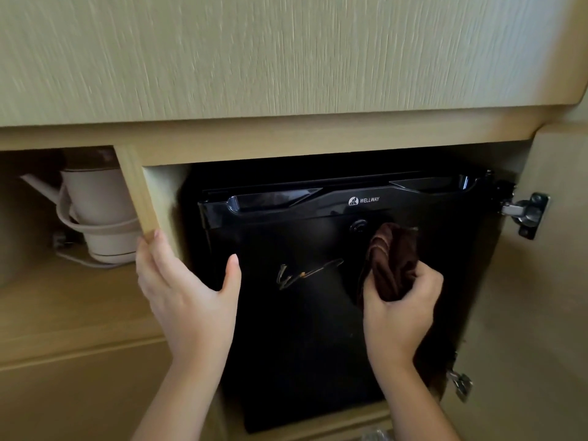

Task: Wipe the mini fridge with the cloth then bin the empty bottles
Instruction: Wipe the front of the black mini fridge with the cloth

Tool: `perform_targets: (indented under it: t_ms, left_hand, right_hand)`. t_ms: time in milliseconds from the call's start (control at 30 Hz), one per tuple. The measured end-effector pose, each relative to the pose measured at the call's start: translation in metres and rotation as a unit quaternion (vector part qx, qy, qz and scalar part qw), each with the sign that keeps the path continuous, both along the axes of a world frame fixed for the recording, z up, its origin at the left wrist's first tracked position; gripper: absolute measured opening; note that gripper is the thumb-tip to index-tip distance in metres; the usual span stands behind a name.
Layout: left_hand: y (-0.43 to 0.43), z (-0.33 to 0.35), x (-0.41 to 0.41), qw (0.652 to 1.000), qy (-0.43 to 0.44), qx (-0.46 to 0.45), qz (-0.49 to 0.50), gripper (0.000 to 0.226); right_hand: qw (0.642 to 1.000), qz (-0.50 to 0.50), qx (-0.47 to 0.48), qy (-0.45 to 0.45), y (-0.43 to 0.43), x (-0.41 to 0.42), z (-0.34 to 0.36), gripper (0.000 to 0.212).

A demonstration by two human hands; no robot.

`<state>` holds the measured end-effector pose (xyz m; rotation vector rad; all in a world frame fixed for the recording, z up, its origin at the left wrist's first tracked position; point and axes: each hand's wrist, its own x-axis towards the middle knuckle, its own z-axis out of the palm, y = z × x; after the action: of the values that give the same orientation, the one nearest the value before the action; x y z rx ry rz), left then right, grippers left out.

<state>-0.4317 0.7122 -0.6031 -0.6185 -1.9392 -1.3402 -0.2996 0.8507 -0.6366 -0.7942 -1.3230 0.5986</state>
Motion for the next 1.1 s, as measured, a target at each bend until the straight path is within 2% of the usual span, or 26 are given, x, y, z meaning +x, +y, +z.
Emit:
perform_targets:
  t_ms: [100, 167, 333, 500, 700, 900, 1100]
  left_hand:
    - [-0.004, -0.001, -0.001, 1.0, 0.001, -0.01, -0.009, 0.084]
    - [-0.007, -0.003, -0.002, 1.0, 0.006, -0.018, -0.017, 0.084]
    - [-0.01, -0.003, -0.003, 0.999, 0.014, -0.023, -0.03, 0.083]
    - [-0.011, -0.002, -0.001, 0.999, 0.007, -0.012, -0.042, 0.081]
    - [-0.01, -0.003, -0.003, 0.999, 0.013, -0.008, -0.041, 0.077]
    - [-0.009, -0.006, -0.005, 0.999, 0.024, -0.016, -0.033, 0.078]
    - [-0.011, -0.006, -0.006, 0.998, 0.021, -0.044, -0.027, 0.088]
  right_hand:
    - [1.0, -0.011, -0.001, -0.015, -0.004, -0.014, -0.001, 0.043]
    - [0.999, -0.016, 0.032, -0.029, -0.009, -0.017, -0.001, 0.044]
    - [0.986, -0.023, 0.103, -0.127, -0.016, -0.02, -0.005, 0.048]
    - [0.976, -0.084, 0.125, -0.158, -0.007, -0.015, -0.009, 0.038]
    - [0.953, -0.096, 0.203, -0.205, -0.001, -0.022, -0.032, 0.048]
    - [0.959, -0.073, 0.218, -0.169, 0.007, -0.025, -0.034, 0.042]
    - [0.967, -0.085, 0.204, -0.125, 0.01, -0.03, -0.033, 0.057]
